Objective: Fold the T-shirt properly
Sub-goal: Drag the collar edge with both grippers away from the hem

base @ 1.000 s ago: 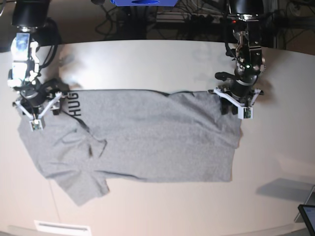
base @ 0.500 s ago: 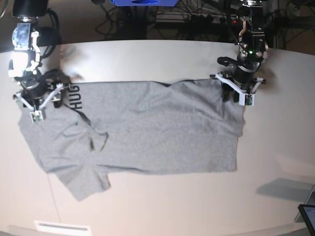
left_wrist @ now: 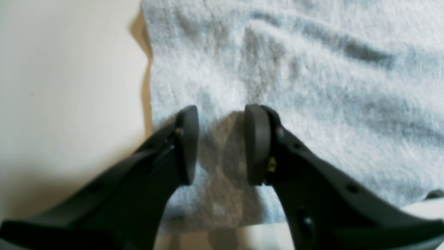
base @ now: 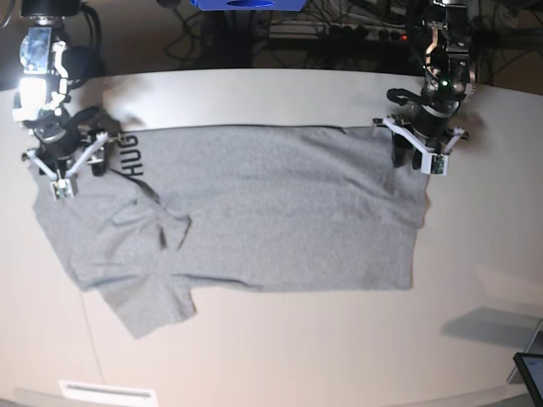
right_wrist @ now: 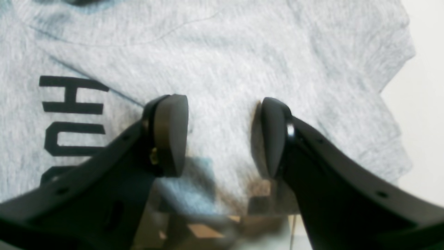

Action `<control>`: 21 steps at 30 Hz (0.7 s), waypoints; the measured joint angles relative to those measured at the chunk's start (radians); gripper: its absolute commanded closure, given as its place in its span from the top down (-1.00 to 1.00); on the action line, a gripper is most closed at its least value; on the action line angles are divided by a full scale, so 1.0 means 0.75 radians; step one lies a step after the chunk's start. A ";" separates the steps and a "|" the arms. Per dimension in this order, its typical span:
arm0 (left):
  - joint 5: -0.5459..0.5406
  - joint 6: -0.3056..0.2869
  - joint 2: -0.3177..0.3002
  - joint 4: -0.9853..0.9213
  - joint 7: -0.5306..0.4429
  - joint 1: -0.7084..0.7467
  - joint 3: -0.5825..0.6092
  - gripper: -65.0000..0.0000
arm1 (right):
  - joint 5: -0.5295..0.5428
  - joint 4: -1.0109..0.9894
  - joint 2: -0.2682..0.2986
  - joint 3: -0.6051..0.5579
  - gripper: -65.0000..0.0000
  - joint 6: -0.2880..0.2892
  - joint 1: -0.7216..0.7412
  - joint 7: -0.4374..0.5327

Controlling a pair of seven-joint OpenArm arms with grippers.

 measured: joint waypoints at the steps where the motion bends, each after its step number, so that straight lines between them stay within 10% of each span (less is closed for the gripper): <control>1: -0.001 0.000 0.000 0.000 -0.004 0.004 -0.001 -0.31 | 0.004 0.013 -0.002 0.023 0.00 0.000 -0.013 -0.014; 21: 0.038 0.013 -0.003 0.154 0.152 0.096 -0.019 -0.31 | -0.035 0.123 -0.038 0.092 0.00 -0.003 -0.105 -0.073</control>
